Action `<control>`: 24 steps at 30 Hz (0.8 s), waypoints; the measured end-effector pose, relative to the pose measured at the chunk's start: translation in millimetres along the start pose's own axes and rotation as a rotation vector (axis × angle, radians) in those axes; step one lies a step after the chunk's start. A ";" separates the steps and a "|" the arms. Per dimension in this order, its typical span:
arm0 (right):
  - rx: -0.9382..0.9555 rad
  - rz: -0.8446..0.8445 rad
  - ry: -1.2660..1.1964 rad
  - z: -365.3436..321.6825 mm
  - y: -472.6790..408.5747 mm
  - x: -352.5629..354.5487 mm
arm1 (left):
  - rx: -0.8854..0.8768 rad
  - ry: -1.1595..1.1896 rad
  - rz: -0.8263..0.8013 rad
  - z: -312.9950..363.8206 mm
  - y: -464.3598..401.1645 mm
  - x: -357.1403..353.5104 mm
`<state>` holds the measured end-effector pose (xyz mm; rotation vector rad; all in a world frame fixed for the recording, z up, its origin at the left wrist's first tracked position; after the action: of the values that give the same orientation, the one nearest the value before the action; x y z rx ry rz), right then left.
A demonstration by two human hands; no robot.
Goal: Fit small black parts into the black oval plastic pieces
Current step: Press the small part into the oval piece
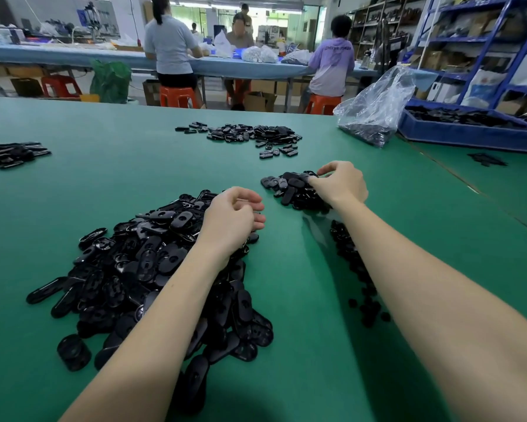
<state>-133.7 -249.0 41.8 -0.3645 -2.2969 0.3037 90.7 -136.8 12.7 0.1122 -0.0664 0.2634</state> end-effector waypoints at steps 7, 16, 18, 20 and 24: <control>0.051 -0.092 -0.140 2.6 37.5 17.0 | -0.310 -0.543 0.179 23.1 8.2 15.4; 0.074 -0.227 -0.160 10.8 86.4 20.0 | -0.314 -1.170 0.093 10.0 22.2 -13.3; 0.071 -0.233 -0.174 11.0 90.3 18.7 | -0.290 -1.178 0.080 8.9 22.7 -13.9; 0.072 -0.229 -0.188 10.5 90.9 20.5 | -0.268 -1.187 0.065 9.1 22.0 -13.5; 0.067 -0.213 -0.225 13.7 88.0 29.5 | -0.287 -1.246 0.064 9.3 23.9 -16.0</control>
<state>-148.5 -158.2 23.5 -0.0517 -2.5122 0.3269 68.6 -119.1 23.1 -0.0266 -1.3431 0.2117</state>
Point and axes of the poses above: each hand's wrist, its own y-axis away from the middle knuckle, its own x-axis out of the back of the hand, z = x × y, the point moved 7 cm from there along -y, towards the middle knuckle, and after that the axes turned 11 degrees about x, right-handed, at the moved point
